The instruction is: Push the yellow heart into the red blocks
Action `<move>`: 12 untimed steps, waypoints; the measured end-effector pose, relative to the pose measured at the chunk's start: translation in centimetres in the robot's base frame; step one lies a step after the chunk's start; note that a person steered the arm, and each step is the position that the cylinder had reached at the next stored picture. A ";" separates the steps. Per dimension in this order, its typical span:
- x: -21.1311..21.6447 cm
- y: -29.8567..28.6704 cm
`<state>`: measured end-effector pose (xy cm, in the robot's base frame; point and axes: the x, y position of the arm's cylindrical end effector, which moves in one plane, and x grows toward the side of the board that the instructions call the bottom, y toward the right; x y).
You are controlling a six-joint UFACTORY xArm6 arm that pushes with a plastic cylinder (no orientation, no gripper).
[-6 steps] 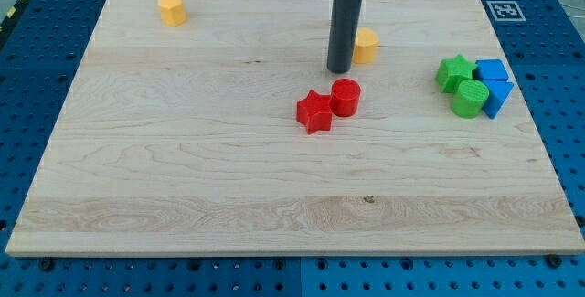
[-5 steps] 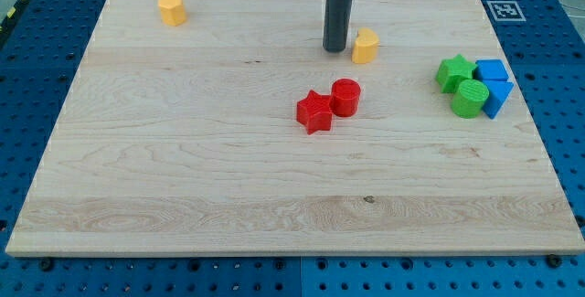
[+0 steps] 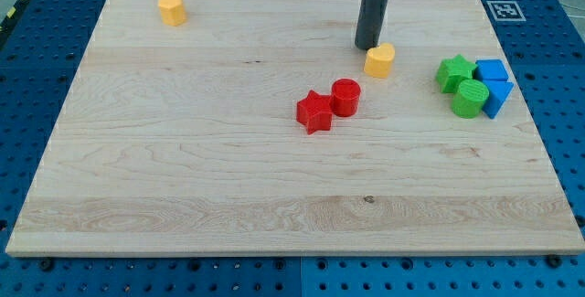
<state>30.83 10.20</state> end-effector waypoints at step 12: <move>5.8 1.2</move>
<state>36.68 11.38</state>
